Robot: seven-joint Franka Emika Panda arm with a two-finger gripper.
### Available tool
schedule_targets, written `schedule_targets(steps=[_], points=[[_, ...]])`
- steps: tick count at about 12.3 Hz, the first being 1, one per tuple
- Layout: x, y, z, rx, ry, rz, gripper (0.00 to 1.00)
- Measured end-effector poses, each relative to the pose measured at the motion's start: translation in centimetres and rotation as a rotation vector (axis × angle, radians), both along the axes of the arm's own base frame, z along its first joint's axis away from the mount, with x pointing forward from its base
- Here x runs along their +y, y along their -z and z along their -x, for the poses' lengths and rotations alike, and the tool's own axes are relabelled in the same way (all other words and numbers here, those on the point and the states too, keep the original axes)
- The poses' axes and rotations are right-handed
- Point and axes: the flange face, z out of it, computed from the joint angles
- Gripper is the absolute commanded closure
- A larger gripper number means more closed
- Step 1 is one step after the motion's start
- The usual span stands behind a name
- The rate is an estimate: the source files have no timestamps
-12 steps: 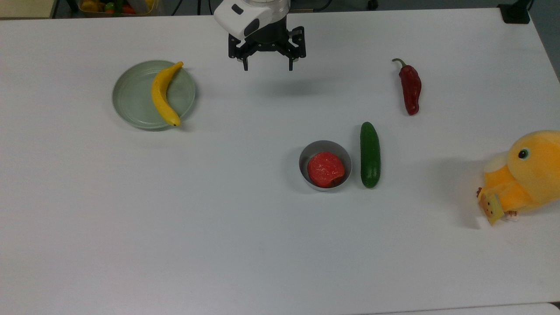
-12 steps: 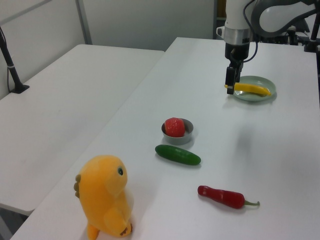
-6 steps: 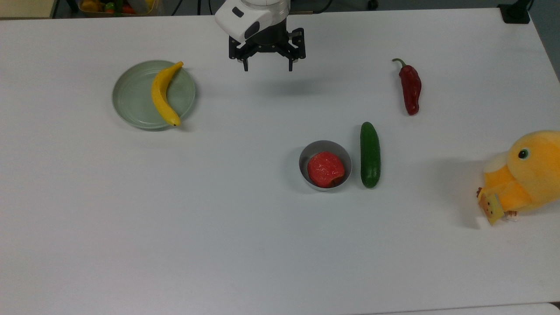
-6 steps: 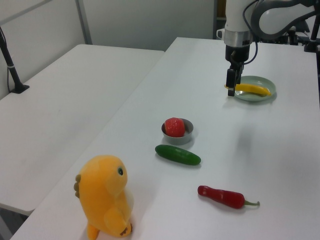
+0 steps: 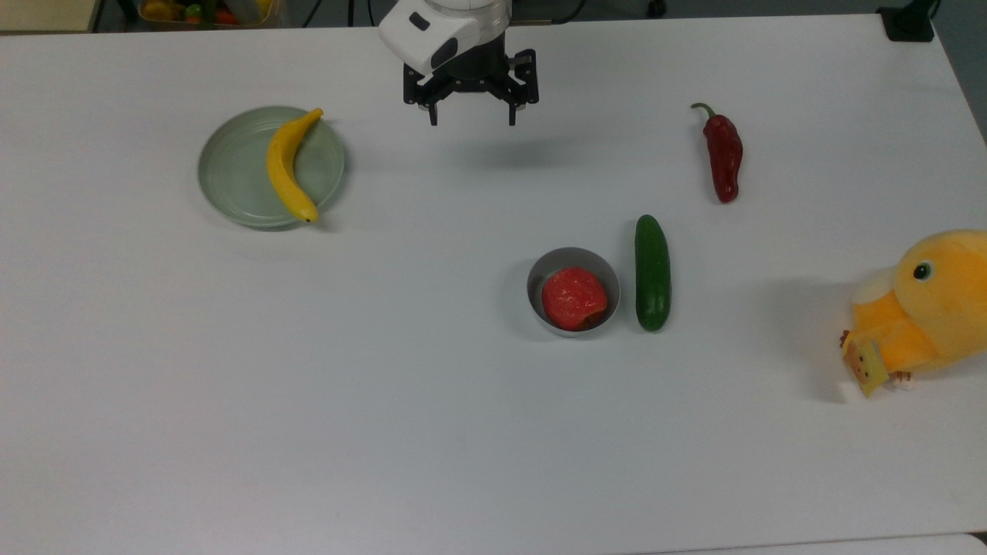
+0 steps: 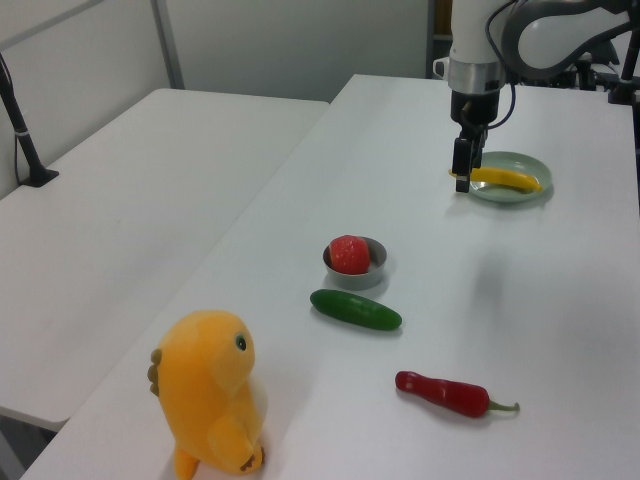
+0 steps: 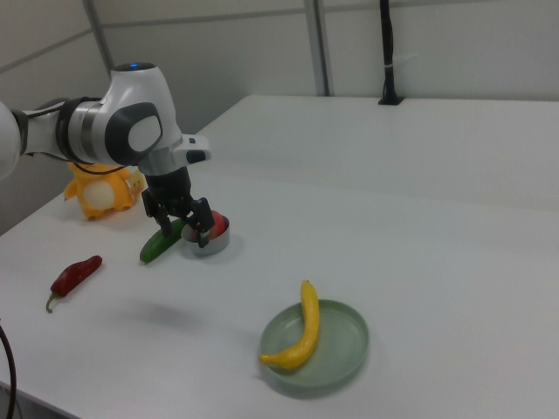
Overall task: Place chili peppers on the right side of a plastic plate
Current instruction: 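Move the open gripper over to the red chili pepper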
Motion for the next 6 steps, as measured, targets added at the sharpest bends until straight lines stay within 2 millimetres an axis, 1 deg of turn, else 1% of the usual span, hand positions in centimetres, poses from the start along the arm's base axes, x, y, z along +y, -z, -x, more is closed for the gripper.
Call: schedule_targets(steps=[6], points=[[0.37, 0.19, 0.16, 0.004, -0.007, 0.001, 0.0]])
